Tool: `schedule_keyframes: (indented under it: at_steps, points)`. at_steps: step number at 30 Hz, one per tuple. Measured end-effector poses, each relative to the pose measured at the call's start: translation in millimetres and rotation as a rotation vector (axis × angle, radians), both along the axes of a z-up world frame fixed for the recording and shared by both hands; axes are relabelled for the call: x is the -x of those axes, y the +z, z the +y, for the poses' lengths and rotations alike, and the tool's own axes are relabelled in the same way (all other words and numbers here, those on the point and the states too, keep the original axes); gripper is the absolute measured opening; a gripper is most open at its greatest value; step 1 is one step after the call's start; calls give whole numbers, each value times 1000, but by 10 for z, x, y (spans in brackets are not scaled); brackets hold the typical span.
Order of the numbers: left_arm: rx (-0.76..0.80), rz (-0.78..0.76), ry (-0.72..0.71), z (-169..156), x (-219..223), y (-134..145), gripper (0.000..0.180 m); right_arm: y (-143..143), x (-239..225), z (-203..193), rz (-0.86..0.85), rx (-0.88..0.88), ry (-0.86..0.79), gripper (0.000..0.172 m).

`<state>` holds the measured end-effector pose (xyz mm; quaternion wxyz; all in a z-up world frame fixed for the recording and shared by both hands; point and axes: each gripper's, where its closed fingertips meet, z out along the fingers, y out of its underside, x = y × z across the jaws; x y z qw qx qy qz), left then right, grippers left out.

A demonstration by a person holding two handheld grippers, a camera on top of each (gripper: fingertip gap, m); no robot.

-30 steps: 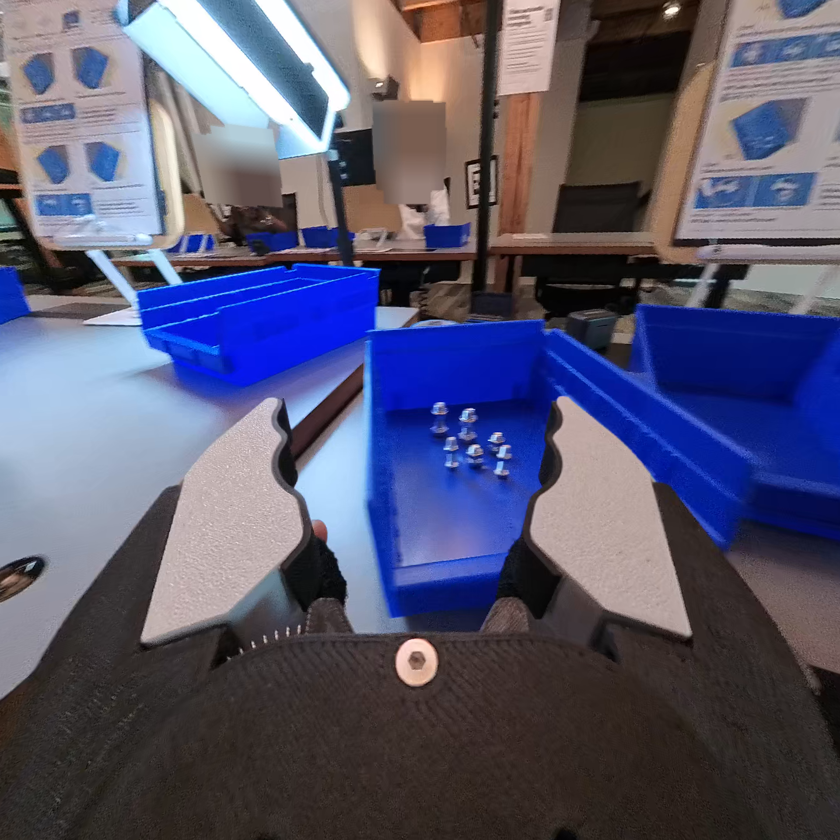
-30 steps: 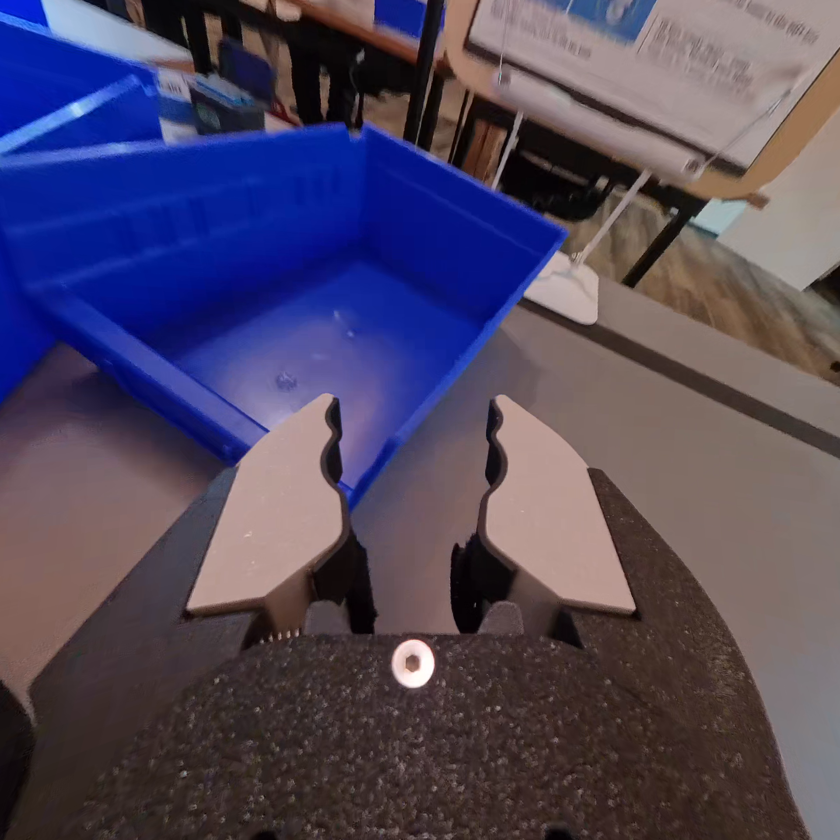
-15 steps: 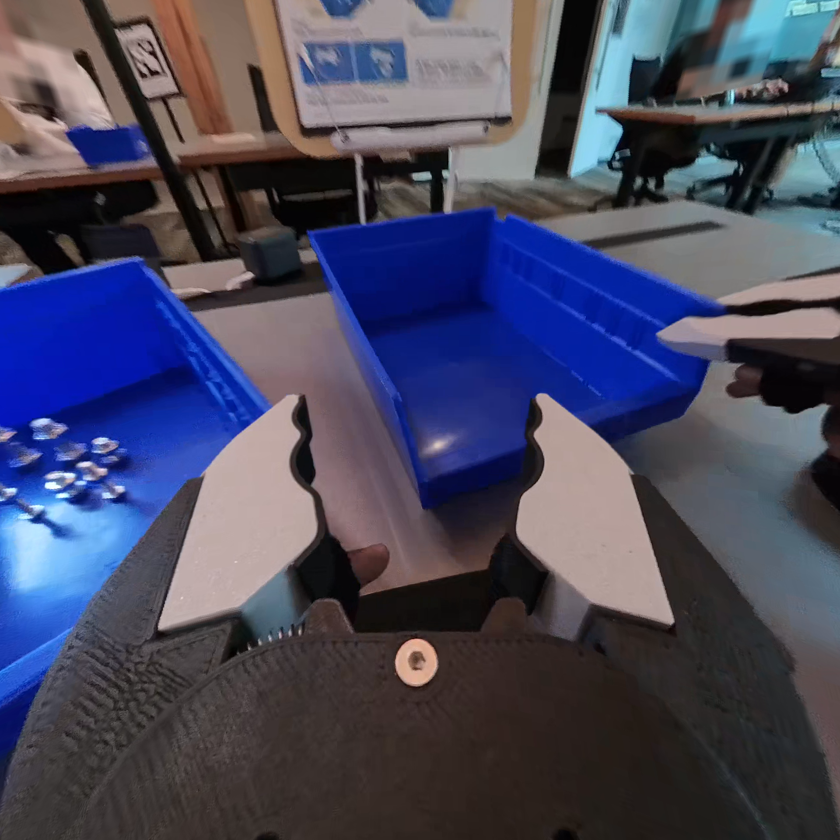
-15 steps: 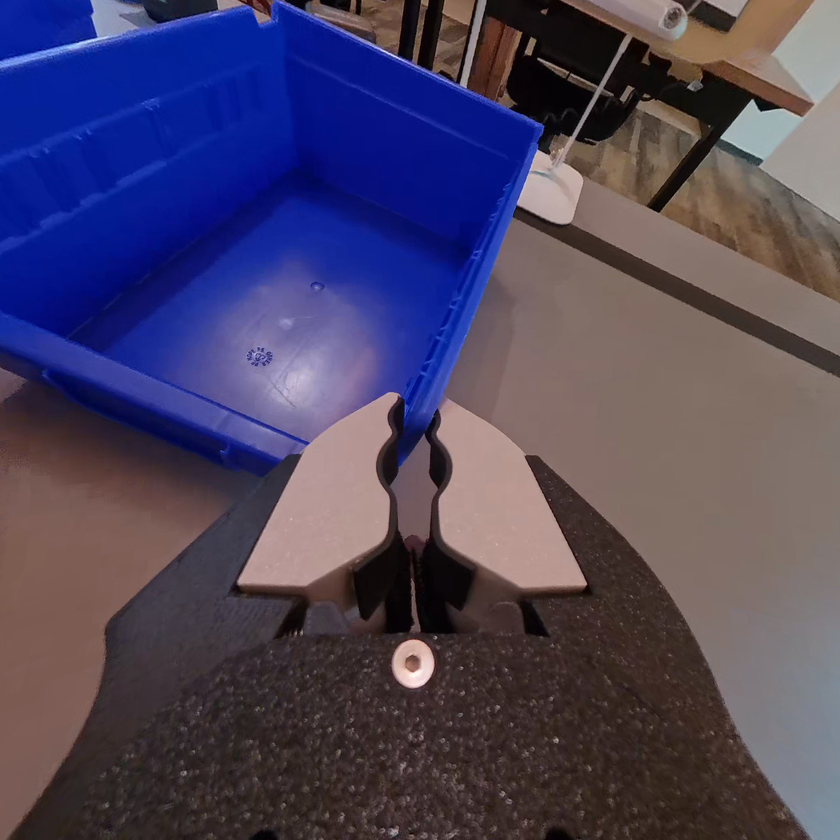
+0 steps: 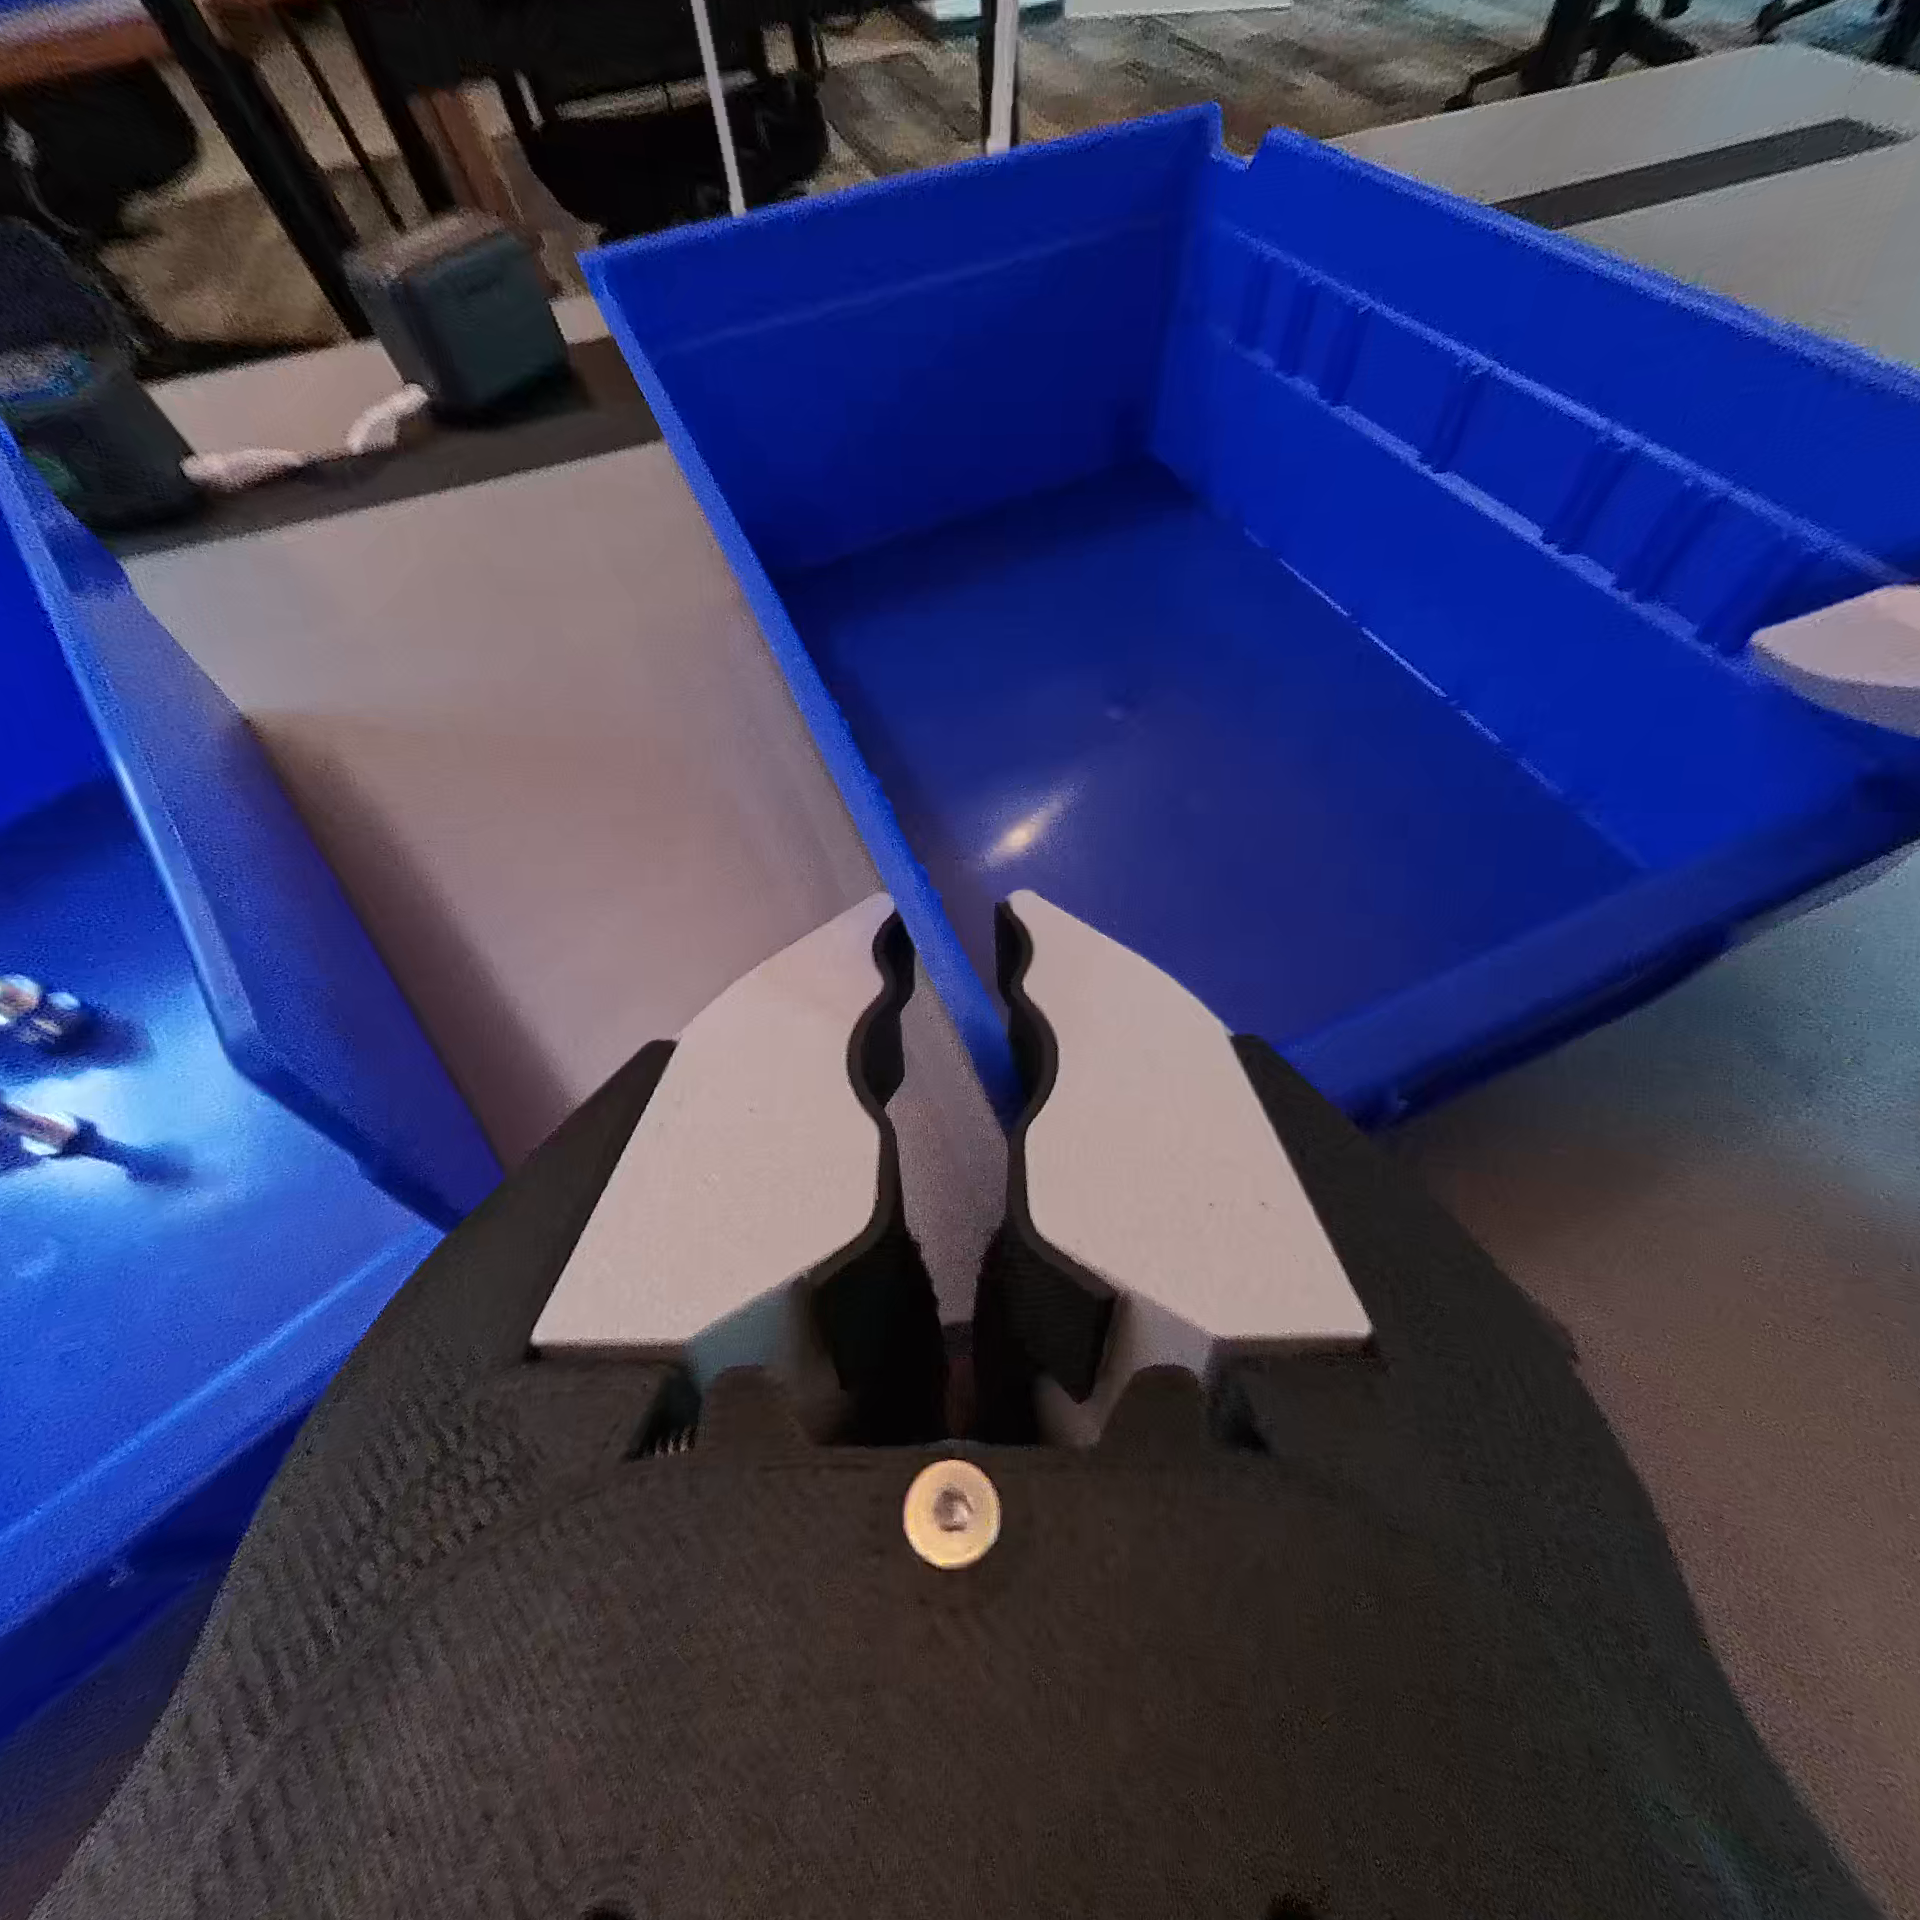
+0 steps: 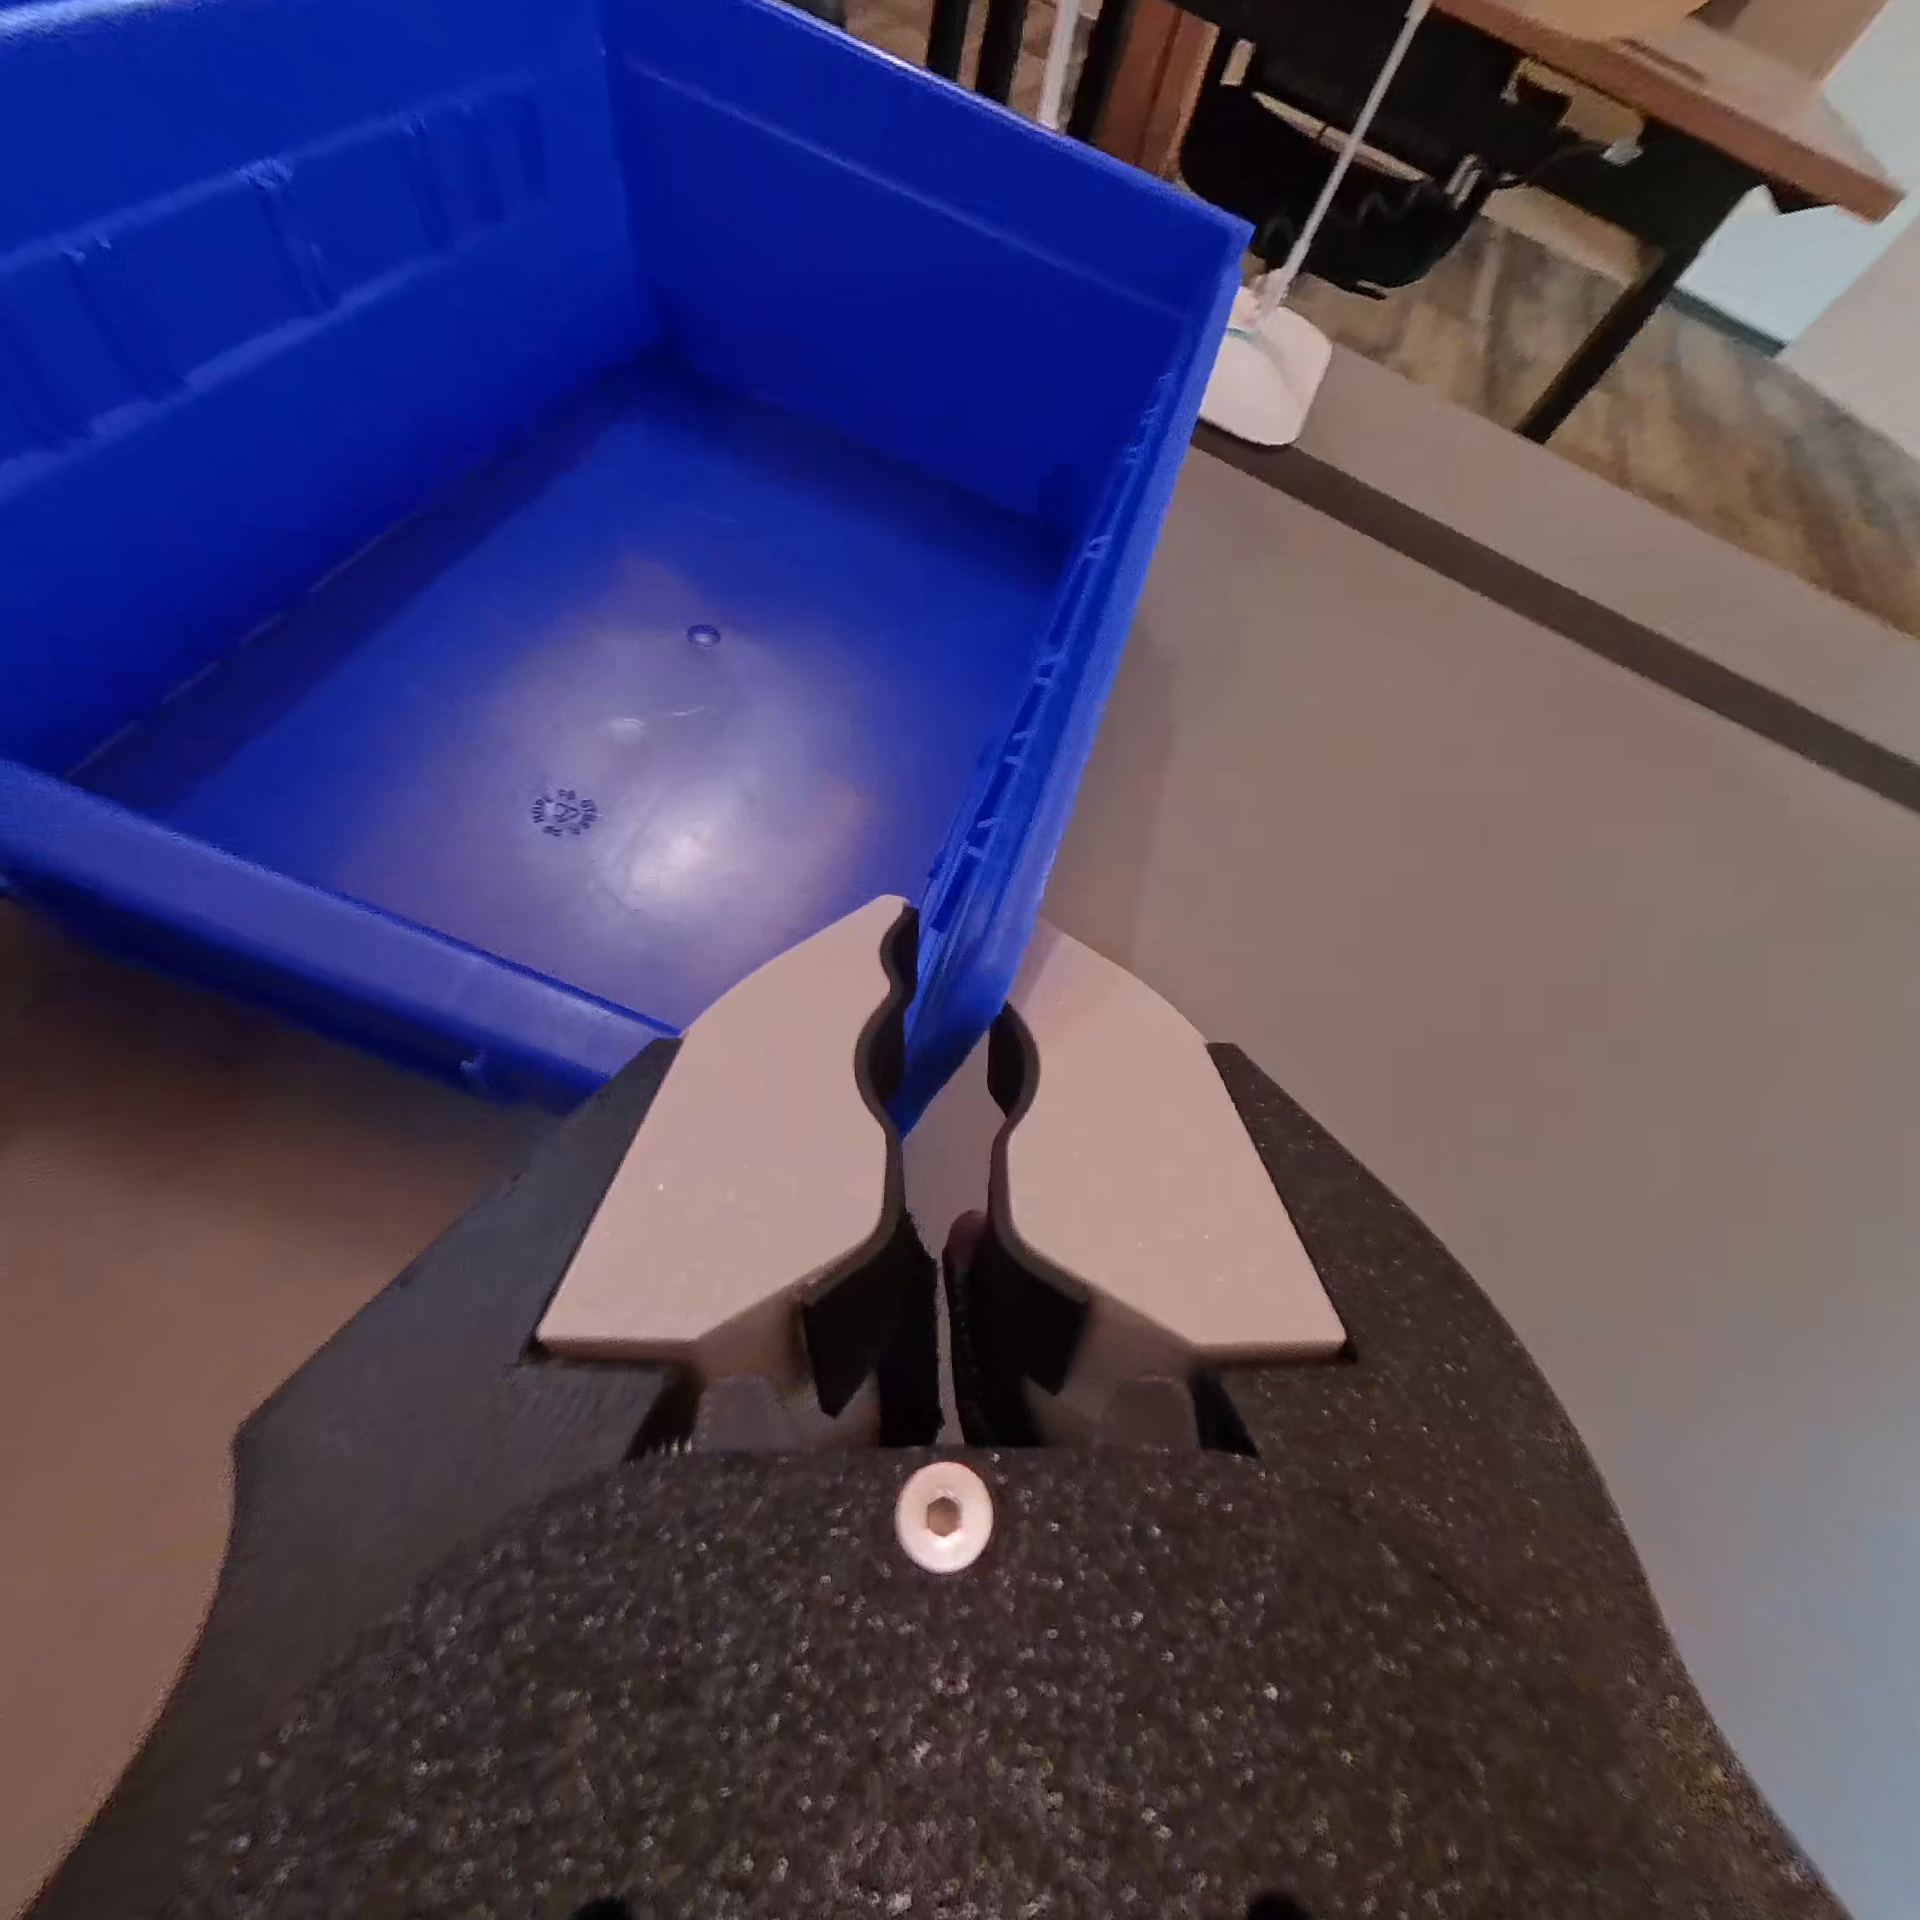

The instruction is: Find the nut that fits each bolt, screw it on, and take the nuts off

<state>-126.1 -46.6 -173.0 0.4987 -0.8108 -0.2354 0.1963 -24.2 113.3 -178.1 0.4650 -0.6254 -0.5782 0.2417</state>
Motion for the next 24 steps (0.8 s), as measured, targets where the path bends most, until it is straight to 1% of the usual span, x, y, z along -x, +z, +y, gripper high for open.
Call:
schedule_keyframes:
  at_steps: [2,4,7,10,13,17,21,24]
  points:
    - [-2,62,-3,121,-34,106,13,77,-65,118,-2,-67,-40,9]
    - [-26,76,-22,302,-87,215,12,149,-169,261,6,-75,-69,9]
    - [-50,96,-80,667,-230,338,13,247,-397,552,16,-92,-122,10]
    - [-81,111,-132,1068,-429,398,13,326,-671,891,16,-125,-173,10]
    - [-106,96,-185,1455,-690,393,15,369,-948,1253,21,-127,-220,9]
    - [-97,95,-249,1892,-1000,312,16,359,-1278,1664,26,-128,-258,9]
    - [-84,103,-284,2217,-1231,256,17,283,-1530,1968,23,-151,-270,9]
    - [-45,132,-314,2385,-1422,201,20,202,-1666,2174,50,-107,-275,9]
